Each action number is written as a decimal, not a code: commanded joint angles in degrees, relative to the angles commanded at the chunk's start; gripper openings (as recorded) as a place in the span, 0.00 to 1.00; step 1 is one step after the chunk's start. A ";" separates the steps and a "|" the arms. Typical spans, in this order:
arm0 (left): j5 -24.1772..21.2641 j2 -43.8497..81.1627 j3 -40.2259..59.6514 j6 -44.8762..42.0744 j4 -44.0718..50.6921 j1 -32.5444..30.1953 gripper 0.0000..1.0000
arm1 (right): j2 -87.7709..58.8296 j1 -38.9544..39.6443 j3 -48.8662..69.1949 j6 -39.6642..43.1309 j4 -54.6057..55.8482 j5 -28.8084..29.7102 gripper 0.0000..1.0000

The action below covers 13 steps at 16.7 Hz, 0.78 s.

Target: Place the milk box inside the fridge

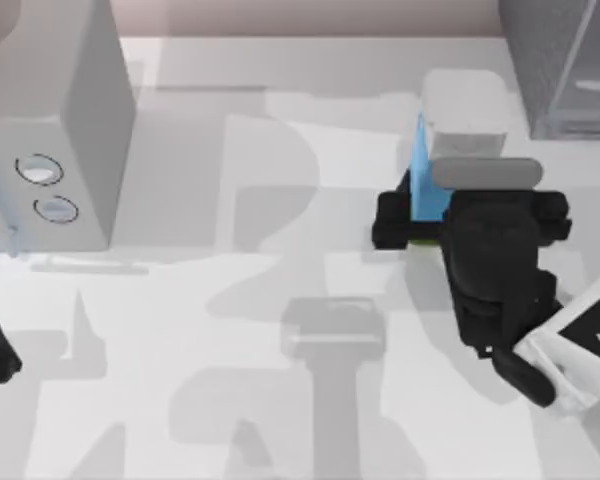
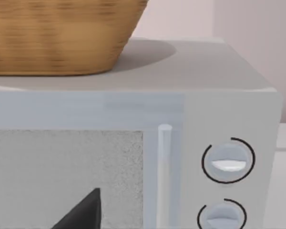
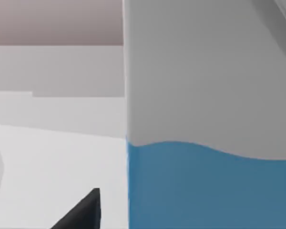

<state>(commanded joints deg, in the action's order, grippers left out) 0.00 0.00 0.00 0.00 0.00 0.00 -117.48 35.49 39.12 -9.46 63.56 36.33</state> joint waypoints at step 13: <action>0.00 0.00 0.00 0.00 0.00 0.00 1.00 | -6.82 -4.47 9.73 1.37 -2.10 -4.23 1.00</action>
<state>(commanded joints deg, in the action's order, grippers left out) 0.00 0.00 0.00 0.00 0.00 0.00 -124.30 31.02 48.85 -8.09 61.46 32.10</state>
